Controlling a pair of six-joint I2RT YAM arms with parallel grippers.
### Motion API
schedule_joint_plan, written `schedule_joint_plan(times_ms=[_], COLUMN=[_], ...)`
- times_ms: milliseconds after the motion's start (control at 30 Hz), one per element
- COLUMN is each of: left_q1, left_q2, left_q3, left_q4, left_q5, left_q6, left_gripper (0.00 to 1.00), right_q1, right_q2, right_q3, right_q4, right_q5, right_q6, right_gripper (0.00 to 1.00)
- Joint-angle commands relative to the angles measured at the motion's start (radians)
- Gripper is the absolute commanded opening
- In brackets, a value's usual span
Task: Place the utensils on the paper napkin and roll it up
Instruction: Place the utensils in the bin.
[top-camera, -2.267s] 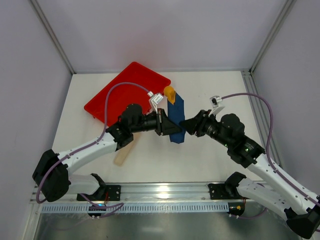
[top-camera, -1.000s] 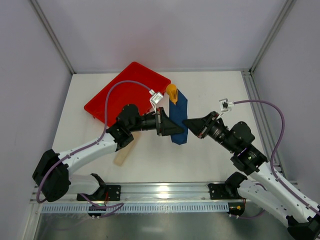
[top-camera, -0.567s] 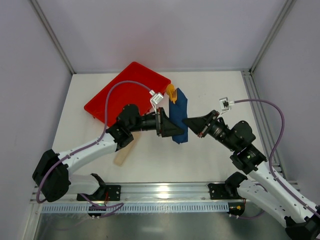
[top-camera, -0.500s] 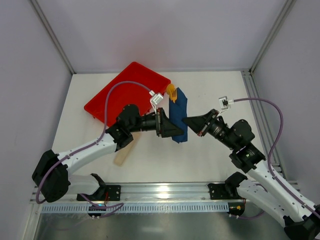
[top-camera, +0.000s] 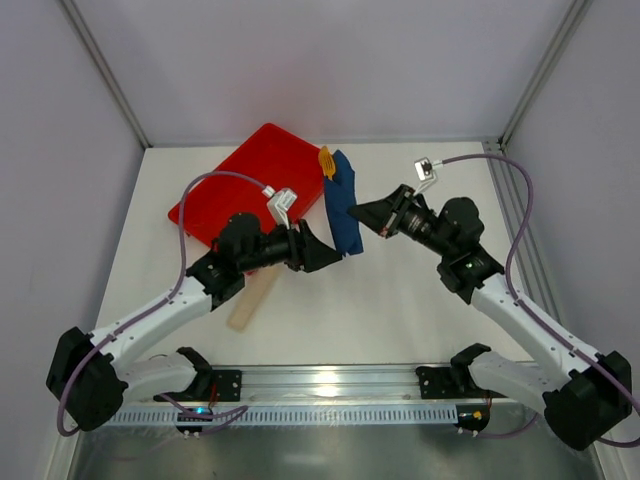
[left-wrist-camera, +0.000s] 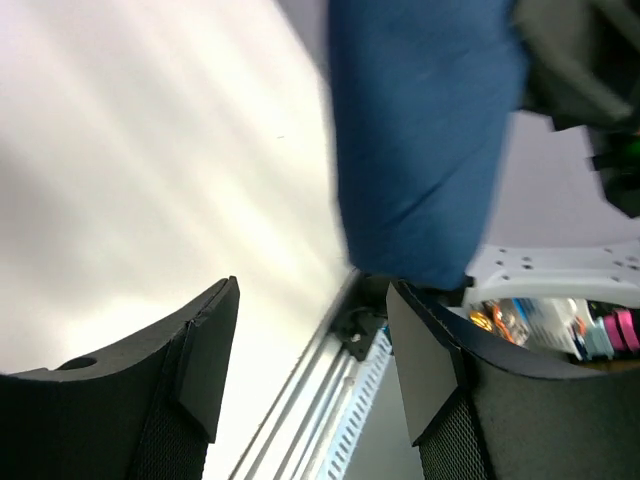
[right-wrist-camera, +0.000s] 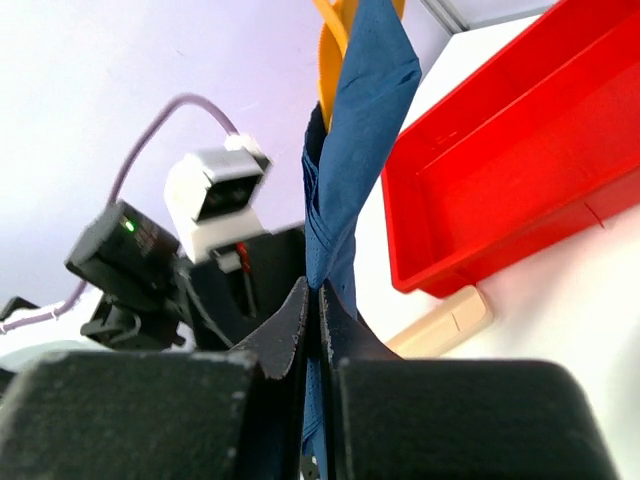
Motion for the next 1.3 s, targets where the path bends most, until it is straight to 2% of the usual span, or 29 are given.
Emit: schedule_joint_plan(times_ms=[0,100,167,200,233,433,500,633,800,900,1033,1267], left_q1=[0.021,0.039,0.052,0.062,0.085,0.202,0.269,0.381,0.556,0.622,0.636,0.636], left_q2=[-0.044,-0.090,-0.128,-0.144,-0.176,-0.263,-0.250,-0.207,-0.129,-0.081,-0.030,0.042], left_q3=[-0.034,-0.044,-0.023,-0.018,-0.009,0.025,0.040,0.031,0.006,0.015,0.026,0.066], left_q4=[-0.152,-0.279,-0.376,-0.449,-0.488,-0.652,-0.681,-0.682,-0.625,-0.606,-0.577,-0.528], left_q5=[-0.153,-0.317,-0.462,-0.598,-0.653,-0.860,-0.857,-0.753,-0.596,-0.529,-0.483,-0.455], left_q6=[0.042,0.053,0.053,0.049,0.024,-0.008,-0.011,-0.004,-0.011,-0.019,-0.033,-0.054], left_gripper=[0.65,0.66,0.66,0.66,0.67,0.69,0.70,0.69,0.67,0.65,0.64,0.63], right_q1=[-0.004,-0.003,0.008,0.009,0.023,0.083,0.104,0.141,0.173,0.173,0.172,0.170], right_q2=[0.094,0.217,0.315,0.347,0.423,0.706,0.849,1.079,1.307,1.430,1.547,1.607], right_q3=[0.119,0.188,0.228,0.272,0.294,0.516,0.629,0.825,1.145,1.281,1.351,1.359], right_q4=[0.134,0.169,0.168,0.168,0.166,0.191,0.214,0.278,0.166,0.114,0.070,-0.027], right_q5=[-0.050,-0.068,-0.059,-0.060,-0.065,-0.097,-0.123,-0.154,-0.145,-0.140,-0.119,-0.064], right_q6=[0.026,0.040,0.023,0.020,0.009,0.000,0.032,0.119,0.135,0.147,0.162,0.132], right_gripper=[0.04,0.04,0.04,0.04,0.04,0.04,0.04,0.04,0.04,0.04,0.04,0.04])
